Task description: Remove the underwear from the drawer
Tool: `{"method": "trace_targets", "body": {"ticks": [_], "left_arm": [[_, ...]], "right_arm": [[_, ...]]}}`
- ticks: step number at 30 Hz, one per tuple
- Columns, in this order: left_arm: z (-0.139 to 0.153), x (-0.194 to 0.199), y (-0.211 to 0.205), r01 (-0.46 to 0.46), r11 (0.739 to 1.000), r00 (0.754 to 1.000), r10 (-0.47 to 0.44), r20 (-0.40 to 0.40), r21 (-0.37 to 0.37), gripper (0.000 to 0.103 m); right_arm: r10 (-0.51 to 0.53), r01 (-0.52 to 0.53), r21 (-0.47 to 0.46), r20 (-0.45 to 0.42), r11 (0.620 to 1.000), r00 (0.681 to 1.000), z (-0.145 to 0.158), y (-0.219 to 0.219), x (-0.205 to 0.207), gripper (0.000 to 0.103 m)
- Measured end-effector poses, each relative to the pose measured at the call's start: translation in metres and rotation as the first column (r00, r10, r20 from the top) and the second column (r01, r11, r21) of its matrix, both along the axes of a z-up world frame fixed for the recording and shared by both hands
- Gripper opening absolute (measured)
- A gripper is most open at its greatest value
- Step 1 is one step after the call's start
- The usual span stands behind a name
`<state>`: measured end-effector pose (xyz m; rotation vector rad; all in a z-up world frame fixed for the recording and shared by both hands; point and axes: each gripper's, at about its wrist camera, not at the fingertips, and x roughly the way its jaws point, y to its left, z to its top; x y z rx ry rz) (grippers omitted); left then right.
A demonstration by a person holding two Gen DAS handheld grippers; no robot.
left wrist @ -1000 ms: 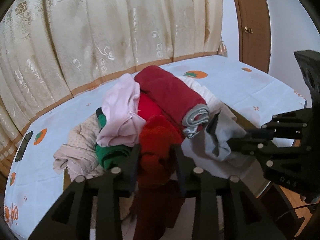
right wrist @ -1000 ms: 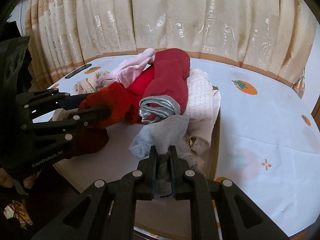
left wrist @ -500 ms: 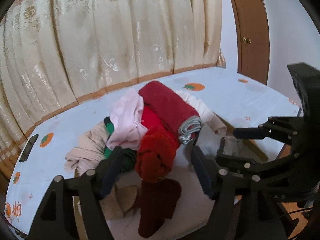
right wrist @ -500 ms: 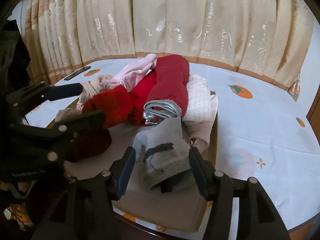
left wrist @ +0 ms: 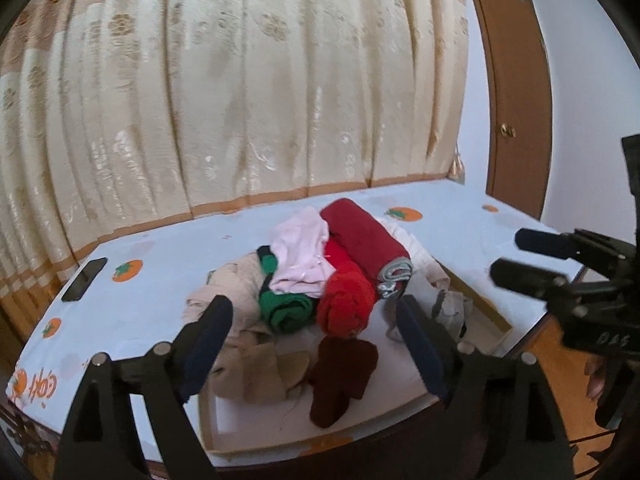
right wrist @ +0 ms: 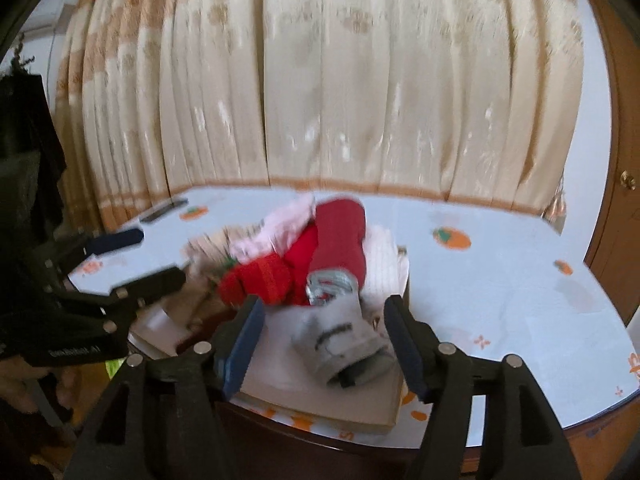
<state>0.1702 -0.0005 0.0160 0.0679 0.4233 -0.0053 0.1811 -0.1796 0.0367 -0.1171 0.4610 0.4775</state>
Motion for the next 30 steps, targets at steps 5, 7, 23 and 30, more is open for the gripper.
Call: {"method": "trace_targets", "body": {"ticks": [5, 7, 23, 30], "left_arm": [[0.006, -0.013, 0.008, -0.021, 1.000, 0.999, 0.021, 0.029, -0.016, 0.095], [0.008, -0.018, 0.011, -0.023, 0.999, 0.999, 0.024, 0.034, -0.026, 0.095], [0.014, -0.029, 0.014, -0.030, 0.999, 0.999, 0.031, 0.027, -0.030, 0.103], [0.015, -0.030, 0.014, -0.032, 0.999, 0.999, 0.033, 0.027, -0.029, 0.103]], "right_arm": [[0.021, -0.021, 0.012, 0.062, 1.000, 0.998, 0.020, 0.006, -0.020, 0.067], [0.028, -0.028, 0.005, 0.076, 1.000, 0.997, 0.025, 0.010, -0.024, 0.068], [0.054, -0.055, 0.008, 0.101, 0.998, 0.993, 0.032, 0.017, -0.041, 0.071], [0.055, -0.057, 0.013, 0.098, 0.998, 0.994, 0.032, 0.017, -0.040, 0.072]]}}
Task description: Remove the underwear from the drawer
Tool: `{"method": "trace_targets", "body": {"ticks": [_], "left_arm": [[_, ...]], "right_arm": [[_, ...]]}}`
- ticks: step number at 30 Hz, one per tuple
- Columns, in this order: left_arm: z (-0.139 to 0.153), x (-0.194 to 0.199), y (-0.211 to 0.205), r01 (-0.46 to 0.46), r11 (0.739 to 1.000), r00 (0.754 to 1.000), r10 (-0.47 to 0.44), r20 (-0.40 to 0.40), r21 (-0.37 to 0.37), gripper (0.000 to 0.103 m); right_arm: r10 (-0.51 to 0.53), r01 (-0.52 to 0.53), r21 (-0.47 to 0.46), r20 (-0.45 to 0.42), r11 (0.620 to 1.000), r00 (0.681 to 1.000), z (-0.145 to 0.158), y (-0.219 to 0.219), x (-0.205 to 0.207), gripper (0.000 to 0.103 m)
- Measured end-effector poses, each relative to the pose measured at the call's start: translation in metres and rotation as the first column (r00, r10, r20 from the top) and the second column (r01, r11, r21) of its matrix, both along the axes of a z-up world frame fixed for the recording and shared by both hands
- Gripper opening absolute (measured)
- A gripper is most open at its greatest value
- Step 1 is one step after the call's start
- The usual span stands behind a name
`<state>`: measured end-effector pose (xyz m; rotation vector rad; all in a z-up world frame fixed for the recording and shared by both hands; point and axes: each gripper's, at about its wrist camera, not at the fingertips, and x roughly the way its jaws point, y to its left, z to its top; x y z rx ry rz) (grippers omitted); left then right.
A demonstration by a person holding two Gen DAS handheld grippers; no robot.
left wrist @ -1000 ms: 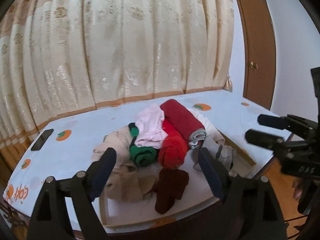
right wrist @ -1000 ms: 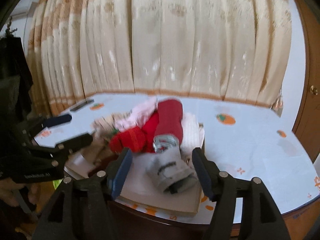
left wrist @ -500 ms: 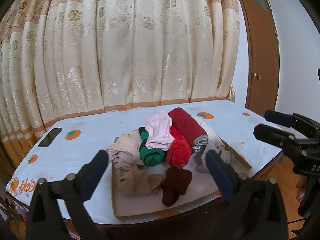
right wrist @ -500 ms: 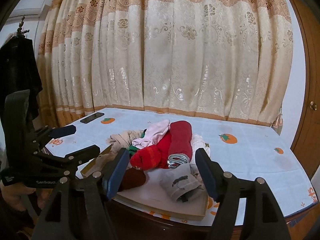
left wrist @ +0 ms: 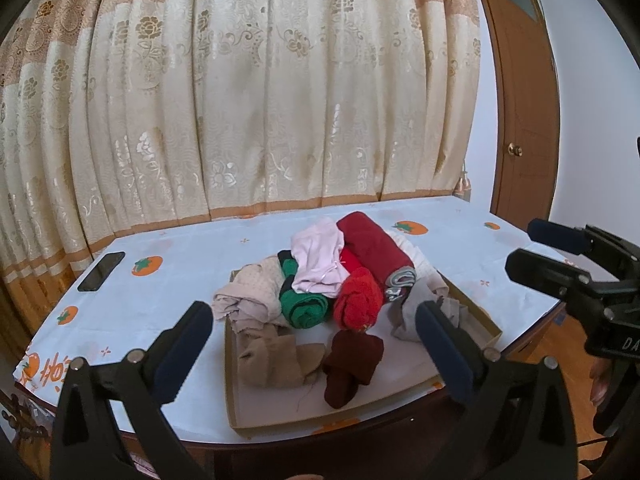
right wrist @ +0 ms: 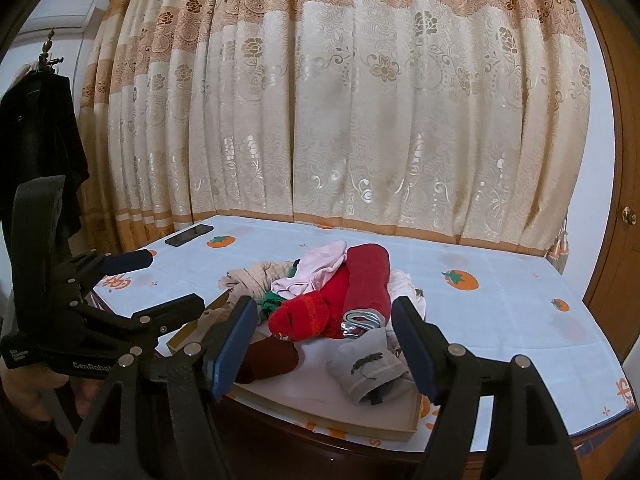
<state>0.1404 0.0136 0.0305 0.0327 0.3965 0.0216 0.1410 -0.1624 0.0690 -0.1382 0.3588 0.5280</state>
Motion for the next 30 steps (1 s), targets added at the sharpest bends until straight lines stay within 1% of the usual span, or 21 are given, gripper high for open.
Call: {"method": "trace_targets", "body": {"ticks": [17, 30], "left_arm": [[-0.0004, -0.0001, -0.0011, 0.002, 1.000, 1.000, -0.002, -0.002, 0.004, 0.103], [-0.0018, -0.0013, -0.0001, 0.002, 1.000, 1.000, -0.002, -0.008, 0.026, 0.103]], "right_arm": [[0.011, -0.011, -0.007, -0.011, 1.000, 1.000, -0.0044, 0.0019, 0.0000, 0.072], [0.012, -0.012, -0.007, -0.012, 1.000, 1.000, -0.0058, 0.0023, 0.0003, 0.072]]}}
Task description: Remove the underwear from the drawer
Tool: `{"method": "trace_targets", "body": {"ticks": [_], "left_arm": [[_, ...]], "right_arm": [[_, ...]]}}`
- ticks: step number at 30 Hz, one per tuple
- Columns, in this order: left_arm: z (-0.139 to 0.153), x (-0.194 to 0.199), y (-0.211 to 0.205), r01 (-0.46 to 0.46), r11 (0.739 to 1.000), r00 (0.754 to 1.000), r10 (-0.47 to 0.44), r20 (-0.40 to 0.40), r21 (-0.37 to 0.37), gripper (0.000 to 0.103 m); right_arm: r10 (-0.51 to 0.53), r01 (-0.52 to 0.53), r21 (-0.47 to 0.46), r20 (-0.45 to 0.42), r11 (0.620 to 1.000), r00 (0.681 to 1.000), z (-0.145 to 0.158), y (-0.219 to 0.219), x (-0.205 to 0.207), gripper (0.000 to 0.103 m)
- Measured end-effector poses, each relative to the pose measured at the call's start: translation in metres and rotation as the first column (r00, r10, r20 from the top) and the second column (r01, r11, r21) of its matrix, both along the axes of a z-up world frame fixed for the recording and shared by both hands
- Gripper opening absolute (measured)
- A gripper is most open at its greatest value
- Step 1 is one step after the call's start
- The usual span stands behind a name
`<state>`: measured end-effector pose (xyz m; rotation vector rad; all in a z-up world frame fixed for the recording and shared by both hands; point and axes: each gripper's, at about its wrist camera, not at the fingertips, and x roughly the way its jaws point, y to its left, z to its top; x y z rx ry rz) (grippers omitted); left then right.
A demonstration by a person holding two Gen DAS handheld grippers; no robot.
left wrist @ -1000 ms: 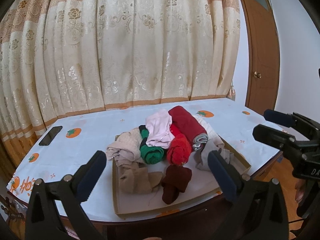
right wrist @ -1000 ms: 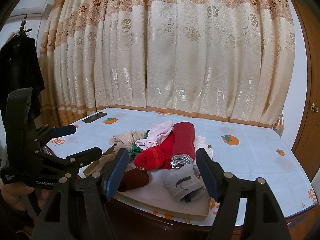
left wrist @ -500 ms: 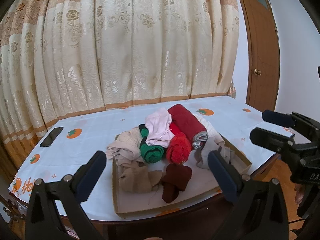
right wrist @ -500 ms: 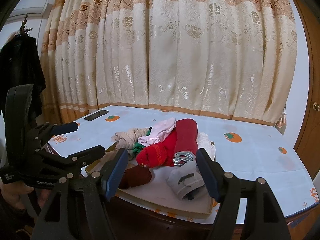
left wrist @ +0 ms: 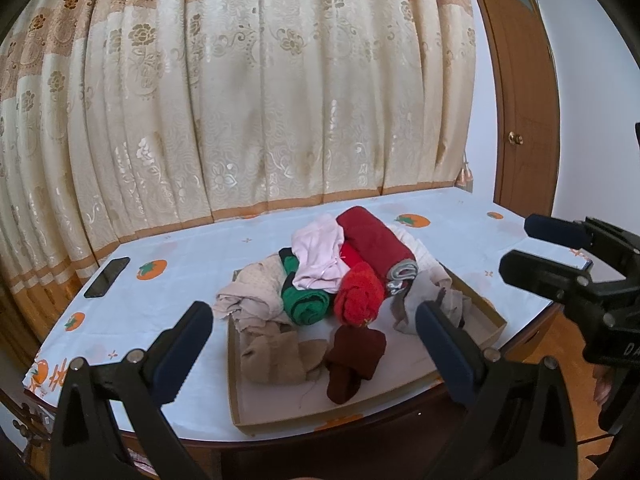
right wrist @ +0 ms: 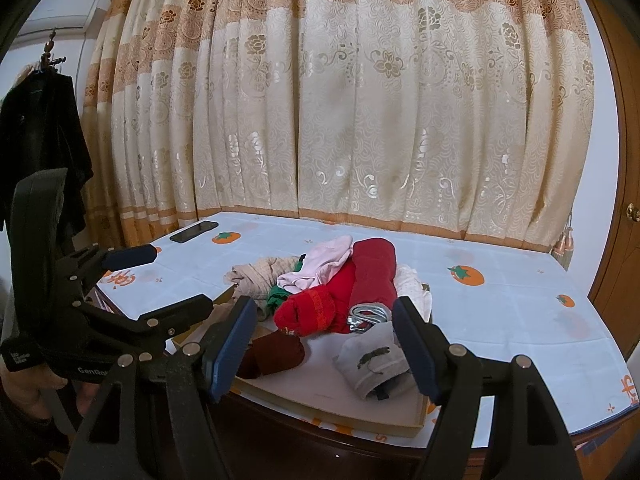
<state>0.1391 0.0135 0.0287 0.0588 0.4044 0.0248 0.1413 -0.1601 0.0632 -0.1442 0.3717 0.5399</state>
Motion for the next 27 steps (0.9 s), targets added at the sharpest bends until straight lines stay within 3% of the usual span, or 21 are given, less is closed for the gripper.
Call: {"method": "trace_targets", "body": {"ticks": [27], "left_arm": [[0.002, -0.003, 0.009, 0.011, 1.000, 1.000, -0.011, 0.009, 0.012, 0.103]], "right_arm": [[0.004, -0.004, 0.004, -0.002, 1.000, 1.000, -0.002, 0.002, -0.001, 0.073]]}}
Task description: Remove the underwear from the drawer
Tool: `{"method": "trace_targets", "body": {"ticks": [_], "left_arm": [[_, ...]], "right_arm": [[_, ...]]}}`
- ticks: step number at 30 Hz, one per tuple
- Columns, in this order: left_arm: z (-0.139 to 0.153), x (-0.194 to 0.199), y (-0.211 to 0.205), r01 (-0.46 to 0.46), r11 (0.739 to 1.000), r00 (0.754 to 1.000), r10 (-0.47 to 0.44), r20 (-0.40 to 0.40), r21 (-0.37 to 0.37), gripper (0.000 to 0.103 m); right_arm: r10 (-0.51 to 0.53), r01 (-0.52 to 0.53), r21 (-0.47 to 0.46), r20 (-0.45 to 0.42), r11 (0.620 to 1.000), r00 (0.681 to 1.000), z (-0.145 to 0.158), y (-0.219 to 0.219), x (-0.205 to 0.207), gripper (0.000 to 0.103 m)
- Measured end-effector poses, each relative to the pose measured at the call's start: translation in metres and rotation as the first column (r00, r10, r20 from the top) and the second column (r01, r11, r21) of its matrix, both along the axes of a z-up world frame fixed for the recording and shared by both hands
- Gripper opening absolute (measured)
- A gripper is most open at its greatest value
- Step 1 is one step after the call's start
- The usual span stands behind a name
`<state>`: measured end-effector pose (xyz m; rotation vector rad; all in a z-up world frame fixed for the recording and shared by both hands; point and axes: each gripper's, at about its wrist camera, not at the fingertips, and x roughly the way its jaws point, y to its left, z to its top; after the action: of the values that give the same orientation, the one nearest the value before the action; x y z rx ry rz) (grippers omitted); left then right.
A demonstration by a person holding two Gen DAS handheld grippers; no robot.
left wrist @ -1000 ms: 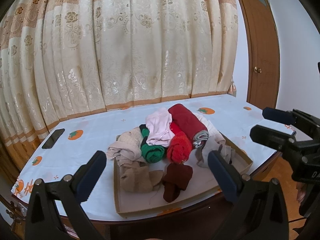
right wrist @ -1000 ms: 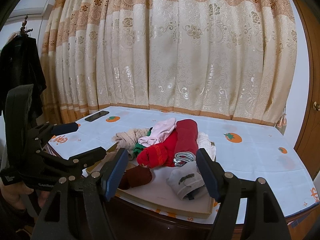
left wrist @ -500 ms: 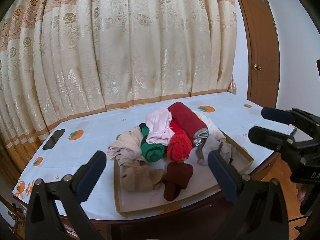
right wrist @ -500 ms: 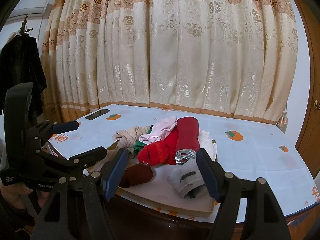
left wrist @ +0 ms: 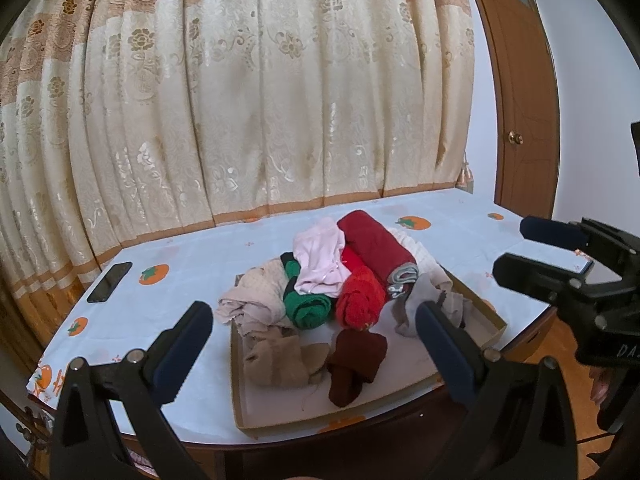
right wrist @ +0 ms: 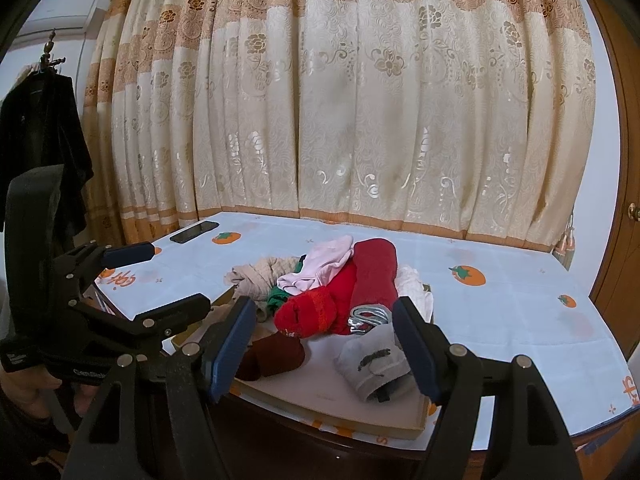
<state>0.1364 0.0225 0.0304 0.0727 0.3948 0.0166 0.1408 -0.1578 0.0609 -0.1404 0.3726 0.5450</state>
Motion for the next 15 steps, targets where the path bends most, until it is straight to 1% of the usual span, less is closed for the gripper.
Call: {"method": "trace_targets", "body": {"ticks": [12, 15], "left_arm": [[0.0007, 0.0022, 0.0058, -0.009, 1.000, 1.000, 0.009, -0.007, -0.001, 0.103], [-0.0004, 0.0025, 0.0072, -0.011, 1.000, 1.000, 0.011, -0.004, 0.010, 0.103]], "right_arm": [[0.012, -0.012, -0.014, -0.007, 1.000, 1.000, -0.0004, 0.0043, 0.0015, 0.073], [0.015, -0.015, -0.016, -0.011, 1.000, 1.000, -0.0018, 0.0051, 0.0028, 0.073]]}}
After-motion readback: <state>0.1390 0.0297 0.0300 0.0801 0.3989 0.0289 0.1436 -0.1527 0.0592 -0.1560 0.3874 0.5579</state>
